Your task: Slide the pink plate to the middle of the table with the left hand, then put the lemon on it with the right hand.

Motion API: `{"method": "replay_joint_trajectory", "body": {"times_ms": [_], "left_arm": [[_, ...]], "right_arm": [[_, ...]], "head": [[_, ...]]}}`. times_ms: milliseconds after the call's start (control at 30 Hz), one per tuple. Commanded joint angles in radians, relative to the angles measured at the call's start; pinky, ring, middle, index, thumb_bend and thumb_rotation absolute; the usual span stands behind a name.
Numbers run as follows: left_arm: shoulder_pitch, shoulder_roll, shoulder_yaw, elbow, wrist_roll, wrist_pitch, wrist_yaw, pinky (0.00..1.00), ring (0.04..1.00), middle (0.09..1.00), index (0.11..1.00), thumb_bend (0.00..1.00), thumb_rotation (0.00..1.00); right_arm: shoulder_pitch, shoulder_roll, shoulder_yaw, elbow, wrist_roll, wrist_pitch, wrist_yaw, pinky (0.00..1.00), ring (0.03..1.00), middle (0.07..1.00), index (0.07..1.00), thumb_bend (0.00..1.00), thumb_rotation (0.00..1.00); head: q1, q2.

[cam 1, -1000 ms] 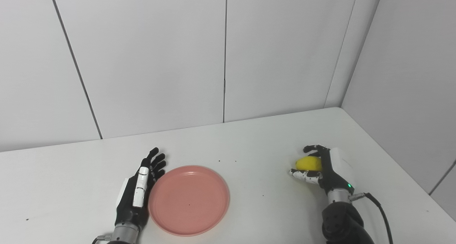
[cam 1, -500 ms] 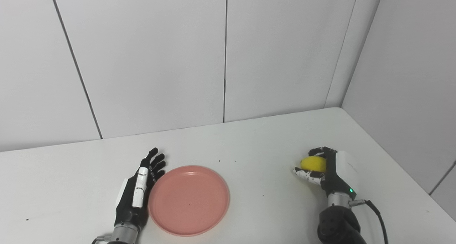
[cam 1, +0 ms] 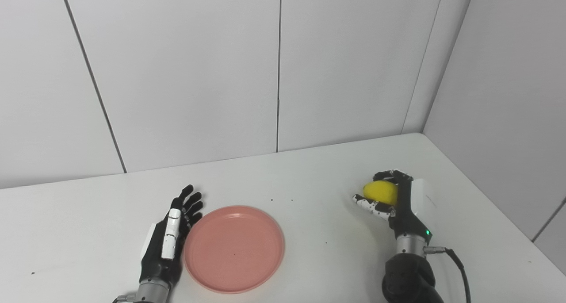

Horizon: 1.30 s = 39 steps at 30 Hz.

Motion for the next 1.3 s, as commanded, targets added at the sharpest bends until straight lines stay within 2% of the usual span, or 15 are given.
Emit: {"method": "replay_joint_trajectory", "body": {"times_ms": [0,167,300,333,400,467,633,833,967,1267], "left_arm": [[0.012,0.007,0.004,-0.015,0.002,0.002,0.003,0.93,0.911,0.910,0.904,0.70,1.00],[0.013,0.002,0.008,-0.036,0.012,0.018,0.019,0.95,0.919,0.916,0.912,0.72,1.00],[0.014,-0.003,0.011,-0.056,0.018,0.029,0.034,0.97,0.932,0.930,0.927,0.68,1.00],[0.015,-0.005,0.011,-0.060,0.020,0.031,0.039,0.96,0.935,0.931,0.927,0.67,1.00],[0.016,-0.009,0.013,-0.067,0.021,0.036,0.046,0.96,0.935,0.931,0.926,0.66,1.00],[0.016,-0.012,0.014,-0.073,0.021,0.039,0.051,0.96,0.932,0.927,0.924,0.65,1.00],[0.019,-0.024,0.020,-0.086,0.014,0.048,0.064,0.96,0.930,0.924,0.917,0.64,1.00],[0.027,-0.039,0.012,-0.081,0.036,0.024,0.086,0.97,0.928,0.922,0.915,0.63,1.00],[0.027,-0.050,0.009,-0.076,0.046,0.018,0.098,0.97,0.937,0.931,0.924,0.63,1.00],[0.021,-0.066,0.002,-0.071,0.053,-0.004,0.112,0.98,0.955,0.947,0.938,0.62,1.00]], "right_arm": [[-0.053,0.003,0.021,-0.041,-0.015,-0.085,-0.011,0.37,0.456,0.480,0.495,0.50,0.00],[-0.079,0.021,0.079,-0.028,0.000,-0.147,0.011,0.37,0.455,0.482,0.490,0.50,0.00],[-0.105,0.040,0.144,-0.010,-0.021,-0.181,0.029,0.37,0.456,0.482,0.496,0.50,0.00],[-0.111,0.043,0.158,-0.005,-0.026,-0.188,0.032,0.26,0.450,0.480,0.500,0.51,0.00],[-0.118,0.046,0.175,0.004,-0.035,-0.200,0.032,0.16,0.444,0.475,0.502,0.53,0.00],[-0.131,0.064,0.207,0.020,-0.038,-0.209,0.044,0.14,0.443,0.477,0.498,0.53,0.00],[-0.155,0.086,0.262,0.071,-0.013,-0.258,0.085,0.17,0.444,0.481,0.497,0.53,0.00],[-0.168,0.089,0.322,0.115,-0.044,-0.312,0.097,0.14,0.443,0.479,0.500,0.53,0.00],[-0.173,0.091,0.333,0.142,-0.032,-0.365,0.102,0.17,0.444,0.479,0.492,0.53,0.00],[-0.168,0.101,0.358,0.163,-0.043,-0.376,0.144,0.15,0.443,0.475,0.489,0.53,0.00]], "head": [[0.011,0.001],[0.045,-0.001],[0.072,0.001],[0.072,0.001],[0.086,0.000],[0.104,0.001],[0.165,-0.001],[0.252,-0.009],[0.301,-0.010],[0.359,-0.016]]}}
